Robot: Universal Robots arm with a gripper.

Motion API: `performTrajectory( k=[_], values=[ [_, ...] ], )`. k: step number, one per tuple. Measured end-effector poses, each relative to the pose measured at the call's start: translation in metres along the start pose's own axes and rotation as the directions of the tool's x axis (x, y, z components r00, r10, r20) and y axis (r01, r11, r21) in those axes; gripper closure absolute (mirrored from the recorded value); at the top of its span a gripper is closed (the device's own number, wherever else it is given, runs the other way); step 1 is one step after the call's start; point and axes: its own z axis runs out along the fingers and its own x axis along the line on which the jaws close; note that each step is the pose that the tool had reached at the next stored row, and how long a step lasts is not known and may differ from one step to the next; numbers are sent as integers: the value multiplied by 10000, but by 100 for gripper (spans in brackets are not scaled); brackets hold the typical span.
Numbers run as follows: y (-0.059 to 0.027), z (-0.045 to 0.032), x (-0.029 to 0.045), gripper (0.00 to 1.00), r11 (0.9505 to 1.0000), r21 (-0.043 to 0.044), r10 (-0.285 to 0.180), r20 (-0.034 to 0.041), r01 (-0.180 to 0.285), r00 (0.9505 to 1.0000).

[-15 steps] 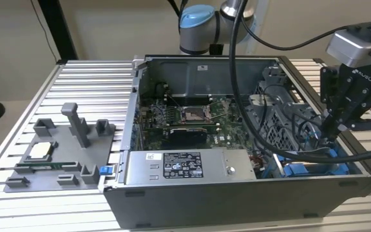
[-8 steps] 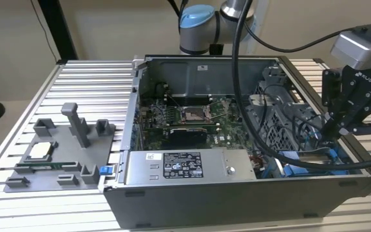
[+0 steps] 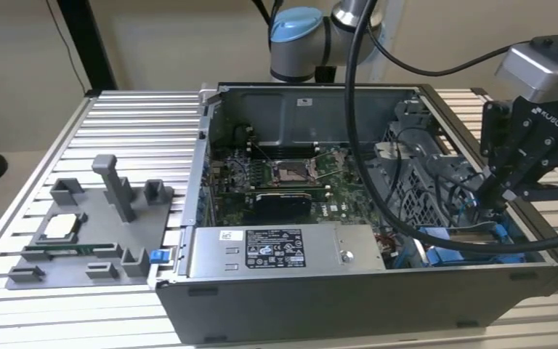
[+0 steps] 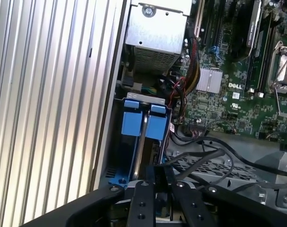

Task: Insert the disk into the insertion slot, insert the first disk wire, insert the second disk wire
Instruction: 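Insert the first disk wire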

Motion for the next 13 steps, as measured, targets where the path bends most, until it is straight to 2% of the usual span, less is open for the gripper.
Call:
performTrajectory(
  k=[1, 4, 7, 13],
  values=[
    [0, 0, 0, 100, 10000, 3, 51, 30, -51, 10000],
    [-6, 2, 1, 100, 9999, -28, 144, 50, -144, 9999],
    [-31, 3, 5, 100, 9998, -127, 165, 62, -164, 9998],
    [-115, 9, 17, 100, 9986, -505, 188, 108, -182, 9998]
  ],
)
